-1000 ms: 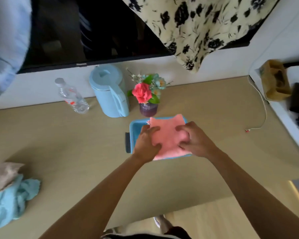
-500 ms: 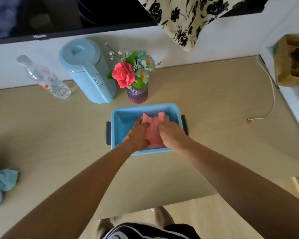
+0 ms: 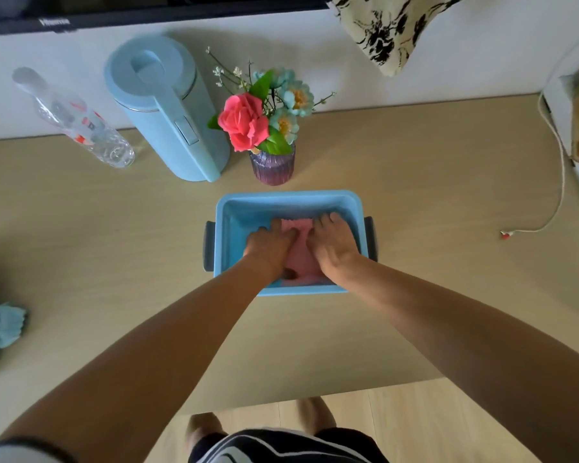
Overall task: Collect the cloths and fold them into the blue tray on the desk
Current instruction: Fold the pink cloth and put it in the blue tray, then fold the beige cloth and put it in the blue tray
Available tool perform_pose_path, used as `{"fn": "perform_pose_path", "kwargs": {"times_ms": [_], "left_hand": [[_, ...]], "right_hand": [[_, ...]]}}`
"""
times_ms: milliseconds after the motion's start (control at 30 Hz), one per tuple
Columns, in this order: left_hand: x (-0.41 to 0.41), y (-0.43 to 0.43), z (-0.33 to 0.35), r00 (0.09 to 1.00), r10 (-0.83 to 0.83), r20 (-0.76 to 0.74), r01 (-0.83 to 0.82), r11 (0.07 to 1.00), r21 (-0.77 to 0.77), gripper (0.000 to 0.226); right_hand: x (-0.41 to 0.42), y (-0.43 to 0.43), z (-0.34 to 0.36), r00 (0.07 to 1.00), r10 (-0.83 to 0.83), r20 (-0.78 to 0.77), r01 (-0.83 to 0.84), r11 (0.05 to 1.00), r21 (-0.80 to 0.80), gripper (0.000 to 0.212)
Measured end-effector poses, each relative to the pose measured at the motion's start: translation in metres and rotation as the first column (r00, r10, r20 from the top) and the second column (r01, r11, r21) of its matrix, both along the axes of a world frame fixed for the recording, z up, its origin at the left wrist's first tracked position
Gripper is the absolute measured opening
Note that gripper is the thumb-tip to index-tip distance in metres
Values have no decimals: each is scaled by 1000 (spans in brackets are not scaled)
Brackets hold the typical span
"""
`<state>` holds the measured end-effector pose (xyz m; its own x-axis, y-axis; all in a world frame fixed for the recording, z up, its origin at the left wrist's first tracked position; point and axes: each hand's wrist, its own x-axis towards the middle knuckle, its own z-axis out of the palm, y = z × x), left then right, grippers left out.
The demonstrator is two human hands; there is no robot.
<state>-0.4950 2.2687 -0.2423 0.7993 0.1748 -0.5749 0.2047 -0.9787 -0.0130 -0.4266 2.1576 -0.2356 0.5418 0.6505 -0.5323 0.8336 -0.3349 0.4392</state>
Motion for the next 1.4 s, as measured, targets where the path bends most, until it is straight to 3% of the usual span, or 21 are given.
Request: {"fn": "perform_pose_path", "kwargs": {"times_ms": [167,333,433,533,633,733,833,967,1100,1233,1400], "left_hand": [[5,1,-5,999,-41,8,41,998,43,92],[4,2,-1,999,39,-8,-39,999,-33,89],[-2,7,16,994,105,8,-104,991,-89,74],[-18,19,38,963,255,84,-233,949,-211,61],[-41,32,63,857,477,194,-361,826,-433,48],[-74,44,90,717,651,250,-383,667,-639,35],[-116,64,111,620,744,247,-377,560,-738,29],[-172,98,125,504,823,262,-368,479,-797,26],[-224,143,131,346,890,296,-402,426,-810,23],[-274,190,131,223,910,349,-455,414,-789,24],[-329,241,106,112,917,383,-564,376,-735,30]], "right_hand": [[-1,9,-15,1000,-18,-20,17,999,-28,52],[0,11,-18,998,-52,-24,50,997,-66,54],[2,10,-3,982,-151,-114,156,987,36,46],[2,3,27,943,-250,-221,304,916,261,35],[-7,-1,58,904,-315,-290,418,799,433,43],[-26,6,84,835,-373,-405,545,662,514,44],[-58,28,101,786,-360,-503,614,555,562,45],[-114,73,108,694,-193,-694,710,343,615,54],[-178,127,101,649,5,-761,751,154,642,63],[-234,175,91,554,94,-827,818,122,562,68],[-278,219,88,538,129,-833,802,227,553,68]]}}
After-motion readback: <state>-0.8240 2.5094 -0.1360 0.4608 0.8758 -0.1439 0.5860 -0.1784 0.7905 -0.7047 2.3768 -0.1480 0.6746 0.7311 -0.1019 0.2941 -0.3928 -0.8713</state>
